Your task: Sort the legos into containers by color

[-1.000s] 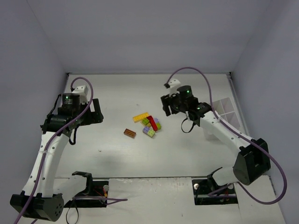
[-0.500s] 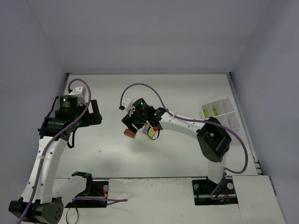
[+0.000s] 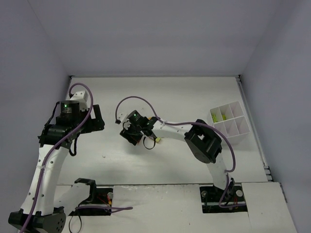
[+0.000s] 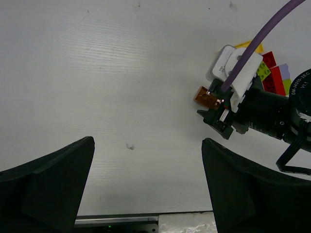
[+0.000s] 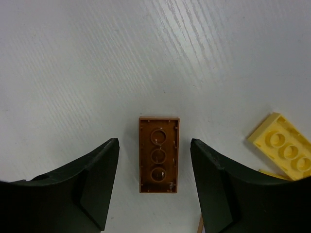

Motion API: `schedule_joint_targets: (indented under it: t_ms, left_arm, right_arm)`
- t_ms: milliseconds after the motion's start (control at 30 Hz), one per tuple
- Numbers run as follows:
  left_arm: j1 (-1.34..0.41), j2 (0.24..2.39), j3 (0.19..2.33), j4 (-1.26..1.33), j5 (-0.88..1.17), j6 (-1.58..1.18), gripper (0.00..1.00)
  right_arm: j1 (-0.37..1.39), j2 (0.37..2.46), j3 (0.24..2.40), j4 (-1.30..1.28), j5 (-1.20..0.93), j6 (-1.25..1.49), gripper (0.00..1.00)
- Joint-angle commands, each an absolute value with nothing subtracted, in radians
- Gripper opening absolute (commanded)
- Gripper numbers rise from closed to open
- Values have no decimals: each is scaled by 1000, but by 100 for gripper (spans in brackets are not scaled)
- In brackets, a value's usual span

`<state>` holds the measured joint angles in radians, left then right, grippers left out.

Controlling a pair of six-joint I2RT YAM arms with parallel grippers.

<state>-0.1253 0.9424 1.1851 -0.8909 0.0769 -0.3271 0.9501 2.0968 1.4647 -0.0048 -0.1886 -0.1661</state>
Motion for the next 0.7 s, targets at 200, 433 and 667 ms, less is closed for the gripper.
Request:
schedule_joint_targets:
  t_ms: [200,433,667]
  left_arm:
    - [-130,942,1189,-871,66,-337,85]
    - [-130,943,1192,-867,74,-337,85]
    - [-130,948,1198,-862,81,-339,85]
  right_arm:
    - [956,2079,1470,25,-135,-161,47]
    - [956,2065,1459,25,-126,-158,10]
    - [943,1956,1427,32,-95,-149,0]
